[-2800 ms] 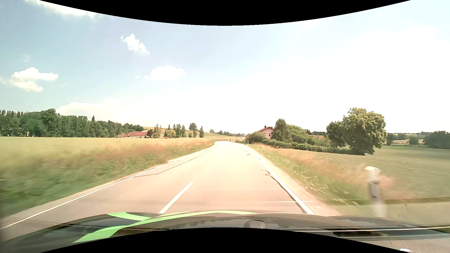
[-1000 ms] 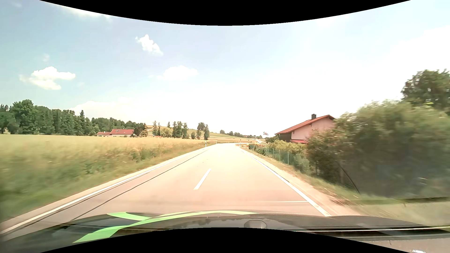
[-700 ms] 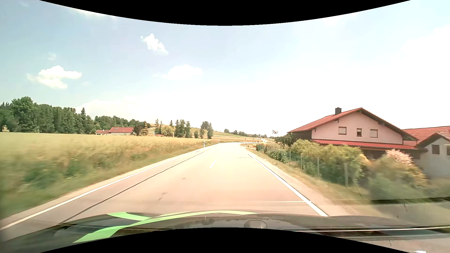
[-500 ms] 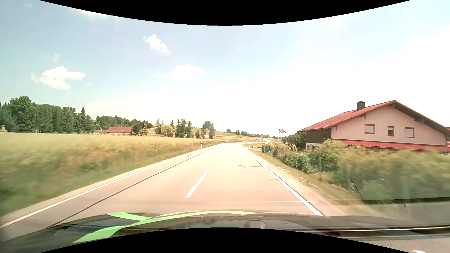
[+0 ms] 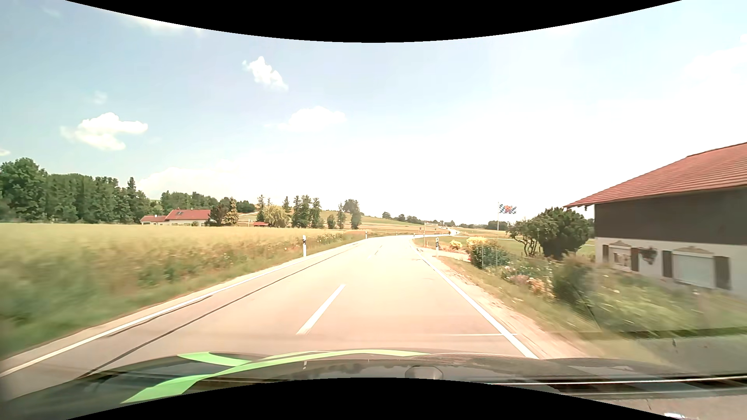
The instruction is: Follow the waypoints while adhering to traffic rules and regulations
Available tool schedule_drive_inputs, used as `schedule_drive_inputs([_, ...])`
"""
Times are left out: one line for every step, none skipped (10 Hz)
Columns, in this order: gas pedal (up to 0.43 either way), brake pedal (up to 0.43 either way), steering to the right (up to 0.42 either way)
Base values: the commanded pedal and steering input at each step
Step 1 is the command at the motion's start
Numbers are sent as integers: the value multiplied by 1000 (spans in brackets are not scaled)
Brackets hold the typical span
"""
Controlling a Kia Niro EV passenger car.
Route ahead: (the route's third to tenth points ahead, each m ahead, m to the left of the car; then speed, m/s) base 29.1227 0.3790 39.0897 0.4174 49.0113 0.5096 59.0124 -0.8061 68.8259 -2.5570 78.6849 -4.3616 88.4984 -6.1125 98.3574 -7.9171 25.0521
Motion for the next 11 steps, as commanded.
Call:
schedule_drive_inputs([150,0,-3])
schedule_drive_inputs([138,0,-3])
schedule_drive_inputs([118,0,0])
schedule_drive_inputs([110,0,0])
schedule_drive_inputs([98,0,3])
schedule_drive_inputs([79,0,6])
schedule_drive_inputs([59,0,7])
schedule_drive_inputs([59,0,8])
schedule_drive_inputs([59,0,8])
schedule_drive_inputs([59,0,9])
schedule_drive_inputs([59,0,9])
